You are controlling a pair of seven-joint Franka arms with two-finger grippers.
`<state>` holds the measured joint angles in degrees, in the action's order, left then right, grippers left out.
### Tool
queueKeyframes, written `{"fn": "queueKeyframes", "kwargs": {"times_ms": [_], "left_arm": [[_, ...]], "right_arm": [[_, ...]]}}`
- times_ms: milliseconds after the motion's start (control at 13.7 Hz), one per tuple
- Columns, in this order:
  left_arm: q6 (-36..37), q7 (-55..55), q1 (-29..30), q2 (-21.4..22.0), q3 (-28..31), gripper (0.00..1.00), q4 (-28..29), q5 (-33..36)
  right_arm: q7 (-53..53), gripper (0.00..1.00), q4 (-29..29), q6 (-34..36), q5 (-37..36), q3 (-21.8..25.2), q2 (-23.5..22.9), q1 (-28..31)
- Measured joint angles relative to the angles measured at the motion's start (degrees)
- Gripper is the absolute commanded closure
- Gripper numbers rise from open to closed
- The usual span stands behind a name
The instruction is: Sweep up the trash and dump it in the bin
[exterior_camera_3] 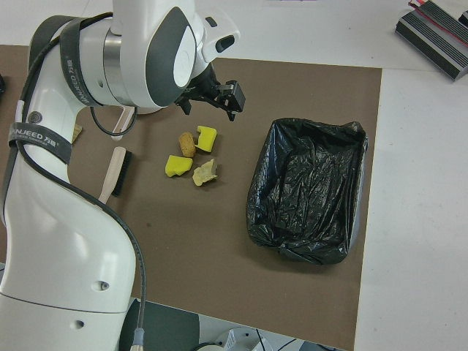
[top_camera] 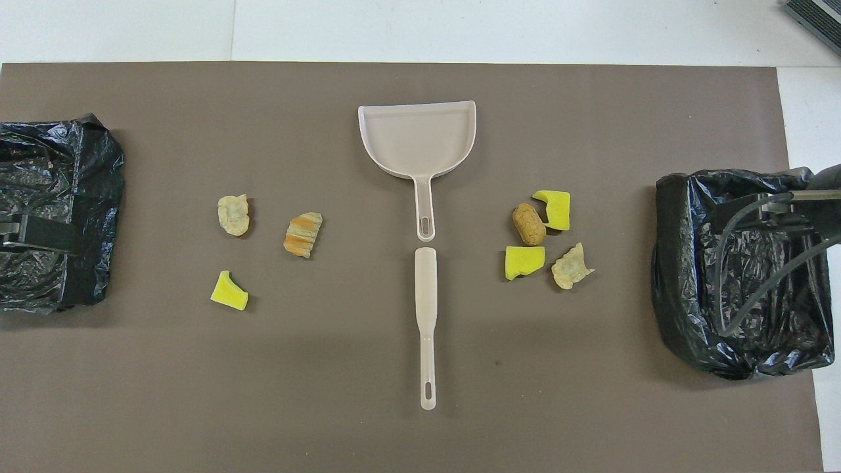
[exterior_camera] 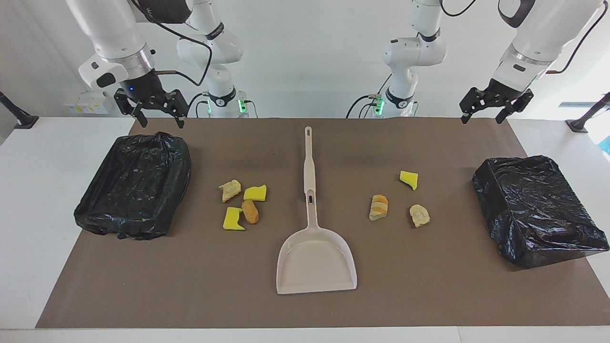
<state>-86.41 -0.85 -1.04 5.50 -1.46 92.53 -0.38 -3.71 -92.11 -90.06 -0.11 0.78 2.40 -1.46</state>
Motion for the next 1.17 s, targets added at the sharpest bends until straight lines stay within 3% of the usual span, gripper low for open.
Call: {"fn": "queueKeyframes", "kwargs": {"times_ms": [1165], "left_arm": [[-0.80,-0.07,-0.25,-0.23,-0.22,0.00,2.12,-2.17]], "right_arm": [[2.92,0.00,-0.21,0.24,-0.05,1.17,0.12,0.40]]}}
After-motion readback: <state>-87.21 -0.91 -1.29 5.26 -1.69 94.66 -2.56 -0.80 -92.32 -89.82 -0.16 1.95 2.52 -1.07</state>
